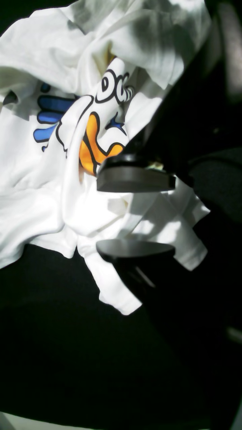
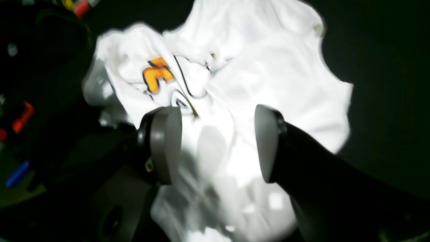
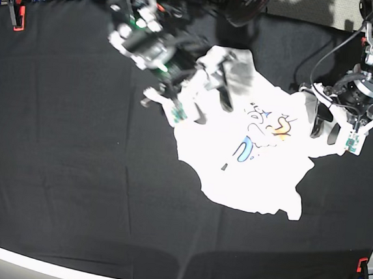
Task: Layout the t-shirt on the table in an organized manner, then fold the t-shirt properly
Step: 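Lower both grippers and pinch the white t-shirt at two edges, then lift and drag the shirt with the right gripper, spreading it out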
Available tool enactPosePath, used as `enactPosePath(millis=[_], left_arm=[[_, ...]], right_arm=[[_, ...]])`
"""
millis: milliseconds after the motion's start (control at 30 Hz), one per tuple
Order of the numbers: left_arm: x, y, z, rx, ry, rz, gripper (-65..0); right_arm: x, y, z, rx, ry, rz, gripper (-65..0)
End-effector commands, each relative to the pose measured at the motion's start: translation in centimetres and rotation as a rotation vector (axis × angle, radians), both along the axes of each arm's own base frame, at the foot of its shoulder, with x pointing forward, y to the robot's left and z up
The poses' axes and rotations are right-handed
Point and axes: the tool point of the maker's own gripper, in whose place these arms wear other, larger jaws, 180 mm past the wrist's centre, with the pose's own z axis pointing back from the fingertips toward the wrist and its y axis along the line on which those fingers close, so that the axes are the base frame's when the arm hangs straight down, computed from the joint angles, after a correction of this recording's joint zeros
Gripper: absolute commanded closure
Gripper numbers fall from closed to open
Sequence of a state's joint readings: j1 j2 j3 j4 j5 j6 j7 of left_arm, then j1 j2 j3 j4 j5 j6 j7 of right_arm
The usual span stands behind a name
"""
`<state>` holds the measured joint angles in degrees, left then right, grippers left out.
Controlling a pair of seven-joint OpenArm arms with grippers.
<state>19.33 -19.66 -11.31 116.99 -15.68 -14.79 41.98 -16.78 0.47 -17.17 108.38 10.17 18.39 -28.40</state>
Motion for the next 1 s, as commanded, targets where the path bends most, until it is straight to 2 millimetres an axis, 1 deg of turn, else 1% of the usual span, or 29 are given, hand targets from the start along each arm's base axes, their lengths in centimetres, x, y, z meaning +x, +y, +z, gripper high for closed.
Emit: enactPosePath(millis=[0, 100, 233, 333, 400, 500, 733, 800, 833, 900, 967], left_arm=[[0.6, 0.0, 1.2, -0.006, -0.048, -0.001, -21.5], [0.6, 0.0, 1.2, -0.006, -0.047, -0.001, -21.5], [0.6, 0.0, 1.2, -0.006, -0.048, -0.001, -21.5], [0.6, 0.0, 1.2, -0.006, -0.048, -0.001, -21.5], [0.6, 0.0, 1.2, -0.006, -0.048, -0.001, -21.5], [0.6, 0.0, 1.2, -0.006, -0.048, -0.001, -21.5], [0.6, 0.0, 1.2, -0.006, -0.048, -0.001, -21.5], [0.6, 0.0, 1.2, -0.006, -0.048, -0.001, -21.5], [0.6, 0.0, 1.2, -0.006, -0.047, -0.001, -21.5], [0.6, 0.0, 1.2, -0.006, -0.047, -0.001, -21.5], [0.6, 0.0, 1.2, -0.006, -0.048, -0.001, -21.5]], right_arm=[[0.5, 0.6, 0.8, 0.031, -0.02, -0.005, -33.4], [0.6, 1.3, -0.7, 0.02, 0.022, -0.008, -33.4], [0.4, 1.4, -3.4, -0.006, 0.071, -0.013, -33.4], [0.1, 1.6, -4.6, -0.006, 0.105, -0.011, -33.4], [-0.1, 1.9, -4.8, 0.024, 0.125, -0.011, -33.4], [-0.2, 2.2, -4.4, 0.071, 0.139, -0.013, -33.4], [0.1, 2.2, -4.0, 0.083, 0.115, -0.021, -33.3], [0.4, 2.2, -3.7, 0.094, 0.097, -0.029, -32.2], [0.6, 2.1, -3.6, 0.093, 0.081, -0.034, -30.6], [1.0, 2.0, -4.3, 0.063, 0.07, -0.035, -28.2], [1.5, 2.0, -5.6, 0.039, 0.094, -0.028, -28.2]])
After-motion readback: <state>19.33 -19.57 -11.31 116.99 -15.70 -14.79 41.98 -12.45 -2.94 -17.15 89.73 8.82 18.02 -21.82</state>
